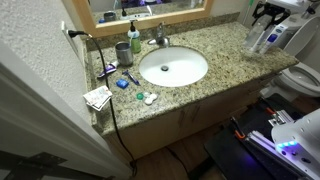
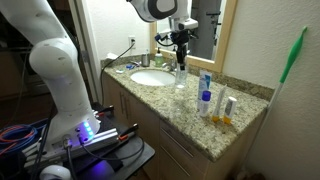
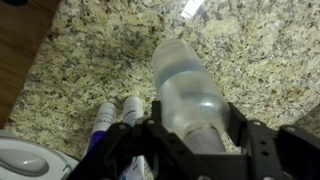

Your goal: Pick up the bottle and move it from the left of the sink to the right

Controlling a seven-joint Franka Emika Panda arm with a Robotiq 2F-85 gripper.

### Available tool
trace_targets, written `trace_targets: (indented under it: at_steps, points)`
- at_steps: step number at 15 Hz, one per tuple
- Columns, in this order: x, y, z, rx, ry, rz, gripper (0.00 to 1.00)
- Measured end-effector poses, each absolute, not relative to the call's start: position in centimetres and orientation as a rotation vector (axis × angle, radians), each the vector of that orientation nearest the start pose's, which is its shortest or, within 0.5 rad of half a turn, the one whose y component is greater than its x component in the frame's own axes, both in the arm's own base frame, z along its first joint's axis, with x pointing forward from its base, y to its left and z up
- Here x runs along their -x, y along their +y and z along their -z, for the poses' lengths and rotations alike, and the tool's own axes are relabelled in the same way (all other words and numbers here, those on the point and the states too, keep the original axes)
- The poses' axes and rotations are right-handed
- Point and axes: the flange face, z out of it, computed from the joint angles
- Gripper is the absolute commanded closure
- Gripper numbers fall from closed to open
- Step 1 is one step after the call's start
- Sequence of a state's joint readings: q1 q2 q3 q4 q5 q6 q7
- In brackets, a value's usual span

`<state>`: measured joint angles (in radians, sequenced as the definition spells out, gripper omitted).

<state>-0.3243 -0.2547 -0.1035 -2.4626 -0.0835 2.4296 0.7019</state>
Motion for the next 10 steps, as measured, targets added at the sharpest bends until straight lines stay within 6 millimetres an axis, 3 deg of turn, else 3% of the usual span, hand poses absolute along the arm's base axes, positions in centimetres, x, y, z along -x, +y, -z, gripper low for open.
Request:
trace_targets:
  at_steps: [10]
  points:
    - [-44.6, -20.0, -36.3, 2.610, 1.874, 0.440, 0.63]
